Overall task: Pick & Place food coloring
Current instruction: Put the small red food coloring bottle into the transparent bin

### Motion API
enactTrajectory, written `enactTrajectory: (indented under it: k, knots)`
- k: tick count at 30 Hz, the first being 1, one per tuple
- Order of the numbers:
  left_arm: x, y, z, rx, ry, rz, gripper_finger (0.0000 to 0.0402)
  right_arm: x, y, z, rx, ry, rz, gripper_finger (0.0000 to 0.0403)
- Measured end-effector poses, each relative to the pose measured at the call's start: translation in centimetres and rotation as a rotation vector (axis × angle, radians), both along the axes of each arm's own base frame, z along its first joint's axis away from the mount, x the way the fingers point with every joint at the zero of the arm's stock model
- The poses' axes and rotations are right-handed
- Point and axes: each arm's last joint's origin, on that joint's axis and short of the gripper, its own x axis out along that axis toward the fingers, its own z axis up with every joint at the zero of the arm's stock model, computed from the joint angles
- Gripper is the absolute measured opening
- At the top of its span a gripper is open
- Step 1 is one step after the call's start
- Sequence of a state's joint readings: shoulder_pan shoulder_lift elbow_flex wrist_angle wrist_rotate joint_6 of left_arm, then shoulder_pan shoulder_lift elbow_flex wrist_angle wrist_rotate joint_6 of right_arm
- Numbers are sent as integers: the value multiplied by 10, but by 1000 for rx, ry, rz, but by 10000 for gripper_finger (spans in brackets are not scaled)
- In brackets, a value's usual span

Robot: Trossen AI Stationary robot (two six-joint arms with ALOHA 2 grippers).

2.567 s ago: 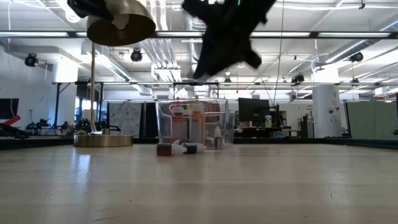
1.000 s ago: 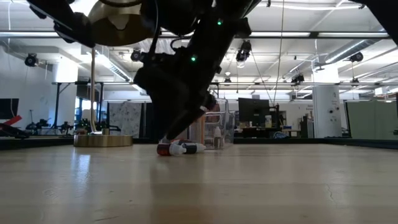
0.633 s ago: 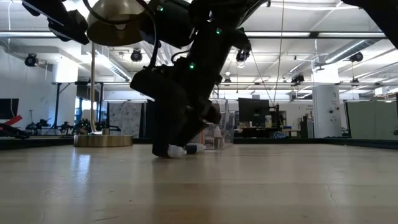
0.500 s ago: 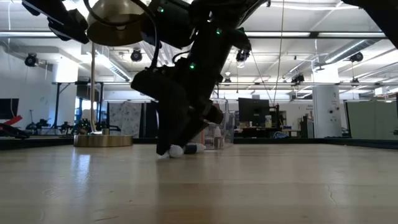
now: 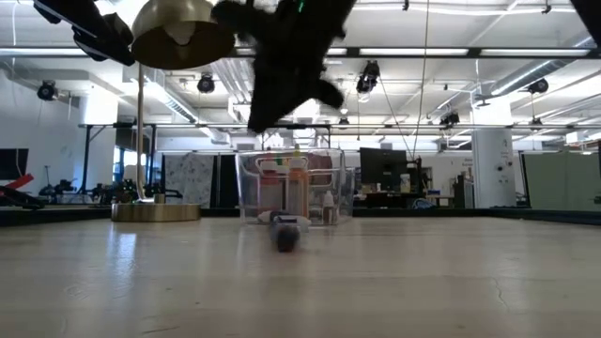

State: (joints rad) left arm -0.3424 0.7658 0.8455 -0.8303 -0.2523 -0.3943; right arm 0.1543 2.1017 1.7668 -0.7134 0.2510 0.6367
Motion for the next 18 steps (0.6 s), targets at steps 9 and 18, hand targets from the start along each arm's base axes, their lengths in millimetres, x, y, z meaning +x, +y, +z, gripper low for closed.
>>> enactTrajectory:
  k: [9, 18]
  knots:
    - [0, 0, 0, 1, -2, -1, 192, -23, 14, 13, 112, 131, 259, 92]
    - [0, 0, 0, 4, -3, -4, 192, -10, 58, -44, 26, 201, 532, 221]
